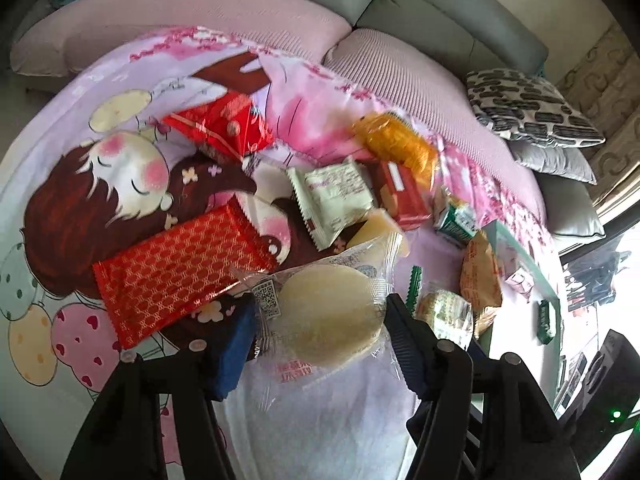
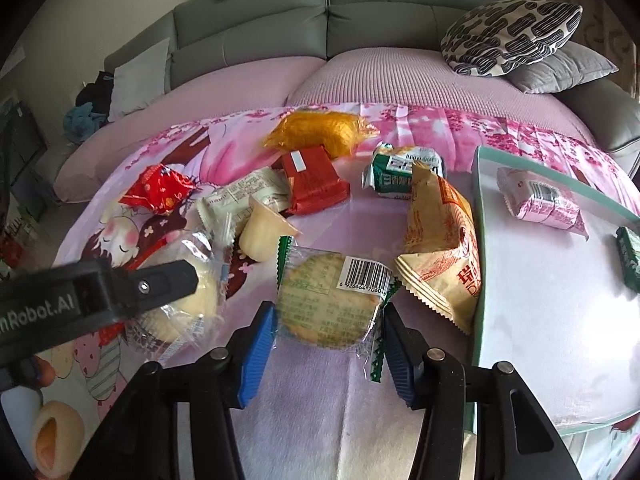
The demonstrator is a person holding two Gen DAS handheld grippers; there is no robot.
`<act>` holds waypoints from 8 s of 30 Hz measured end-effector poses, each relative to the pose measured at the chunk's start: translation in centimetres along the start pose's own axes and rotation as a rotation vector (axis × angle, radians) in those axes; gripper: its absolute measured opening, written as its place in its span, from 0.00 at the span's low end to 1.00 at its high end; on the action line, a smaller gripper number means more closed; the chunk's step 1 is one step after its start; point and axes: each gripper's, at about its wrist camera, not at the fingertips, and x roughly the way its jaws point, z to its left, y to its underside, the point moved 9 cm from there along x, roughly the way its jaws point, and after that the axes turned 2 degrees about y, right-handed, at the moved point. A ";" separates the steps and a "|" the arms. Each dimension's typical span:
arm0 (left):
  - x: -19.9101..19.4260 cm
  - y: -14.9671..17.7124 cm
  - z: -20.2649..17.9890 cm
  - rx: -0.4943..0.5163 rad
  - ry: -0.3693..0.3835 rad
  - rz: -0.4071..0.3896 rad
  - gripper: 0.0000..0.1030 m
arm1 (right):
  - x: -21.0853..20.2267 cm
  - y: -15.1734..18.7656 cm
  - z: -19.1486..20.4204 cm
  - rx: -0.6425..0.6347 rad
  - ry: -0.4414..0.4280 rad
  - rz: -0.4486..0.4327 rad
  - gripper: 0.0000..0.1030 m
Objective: Organize snacks
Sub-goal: 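Grasp the bread bun pack with the left tool while the right tool grasps the round biscuit pack, then carry the bun pack and biscuit pack into the tray and release both, then withdraw both tools from the tray back toward the snack pile, then grasp the red patterned pack with the left tool while the right tool grasps the yellow jelly cup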
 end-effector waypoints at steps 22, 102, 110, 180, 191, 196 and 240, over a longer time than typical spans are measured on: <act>-2.7 -1.4 -0.1 -0.020 -0.011 -0.083 0.64 | -5.3 -2.6 -0.8 0.051 -0.046 -0.151 0.52; 7.6 4.0 -24.9 0.504 0.132 0.079 0.70 | -9.3 3.7 -30.9 0.701 0.473 -0.133 0.55; 5.9 2.4 -21.2 0.452 0.037 0.028 0.78 | -8.1 2.4 -27.8 0.608 0.409 -0.101 0.71; -0.5 -2.6 4.9 0.088 -0.296 -0.048 0.98 | -3.0 0.1 -5.2 0.078 0.193 -0.006 1.00; 1.4 -3.9 8.9 0.100 -0.276 -0.036 0.98 | -2.7 0.3 -5.1 0.084 0.197 0.010 1.00; 3.2 -3.3 8.6 0.099 -0.174 0.019 0.98 | -2.7 0.4 -4.9 0.085 0.192 0.012 1.00; 5.1 -0.2 3.1 0.187 -0.168 0.092 0.52 | -1.1 -3.5 0.5 0.093 -0.051 -0.034 0.99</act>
